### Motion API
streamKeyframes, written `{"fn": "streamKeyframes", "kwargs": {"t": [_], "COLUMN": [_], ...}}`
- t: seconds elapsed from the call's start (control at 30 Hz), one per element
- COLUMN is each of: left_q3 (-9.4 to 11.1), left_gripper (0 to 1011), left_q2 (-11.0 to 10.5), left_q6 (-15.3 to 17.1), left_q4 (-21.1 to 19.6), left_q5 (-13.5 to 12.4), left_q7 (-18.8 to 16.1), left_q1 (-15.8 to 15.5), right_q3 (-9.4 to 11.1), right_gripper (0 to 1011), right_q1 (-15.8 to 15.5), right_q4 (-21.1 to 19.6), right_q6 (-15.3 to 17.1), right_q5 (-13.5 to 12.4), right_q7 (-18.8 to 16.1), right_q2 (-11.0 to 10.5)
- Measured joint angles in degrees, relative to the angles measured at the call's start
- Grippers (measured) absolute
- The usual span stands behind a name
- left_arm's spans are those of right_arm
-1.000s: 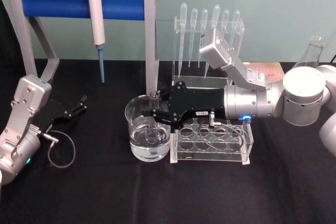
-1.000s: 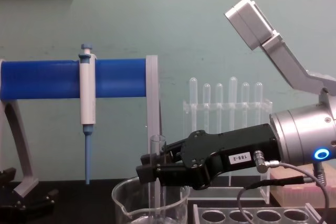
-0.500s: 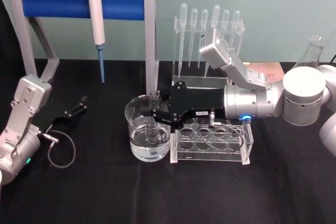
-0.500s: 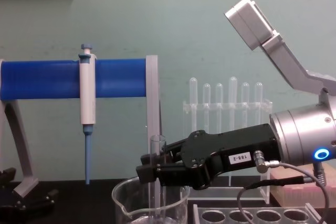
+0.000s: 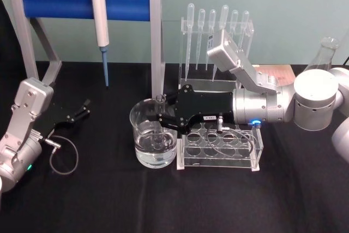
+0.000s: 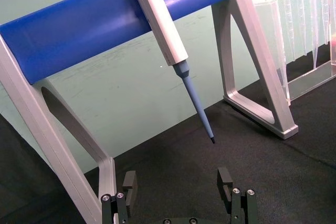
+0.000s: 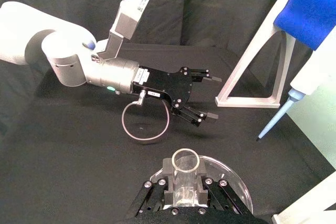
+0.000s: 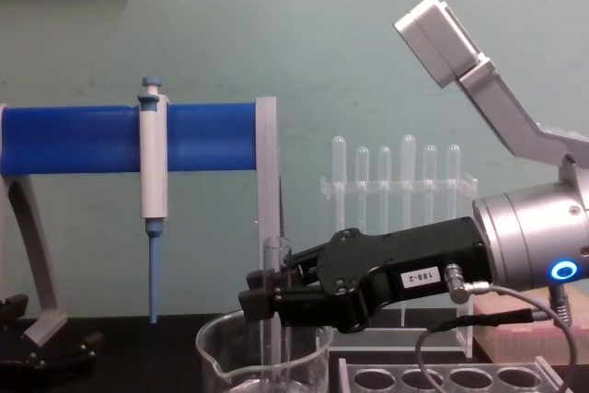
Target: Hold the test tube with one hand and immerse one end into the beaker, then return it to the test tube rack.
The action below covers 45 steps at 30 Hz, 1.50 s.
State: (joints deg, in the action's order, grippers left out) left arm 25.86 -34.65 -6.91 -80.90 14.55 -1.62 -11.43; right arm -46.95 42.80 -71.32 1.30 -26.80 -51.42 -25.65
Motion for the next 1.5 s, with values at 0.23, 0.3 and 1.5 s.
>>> {"fn": "streamKeyframes", "kwargs": {"t": [0.23,0.3,1.5], "left_q3": [0.0,0.0,0.0], "left_gripper": [1000,1000,1000], "left_q2": [0.0,0.0,0.0], "left_q6": [0.0,0.0,0.0], "left_q4": [0.0,0.0,0.0], "left_q5": [0.0,0.0,0.0], "left_q7": [0.0,0.0,0.0], "left_q1": [0.0,0.0,0.0], "right_q3": [0.0,0.0,0.0], "right_gripper": [241,241,241], "right_q1": [0.0,0.0,0.0], "right_q4": [0.0,0.0,0.0], "right_q6": [0.0,0.0,0.0], "right_q5": [0.0,0.0,0.0], "right_q7": [0.0,0.0,0.0], "right_q2": [0.0,0.0,0.0]}}
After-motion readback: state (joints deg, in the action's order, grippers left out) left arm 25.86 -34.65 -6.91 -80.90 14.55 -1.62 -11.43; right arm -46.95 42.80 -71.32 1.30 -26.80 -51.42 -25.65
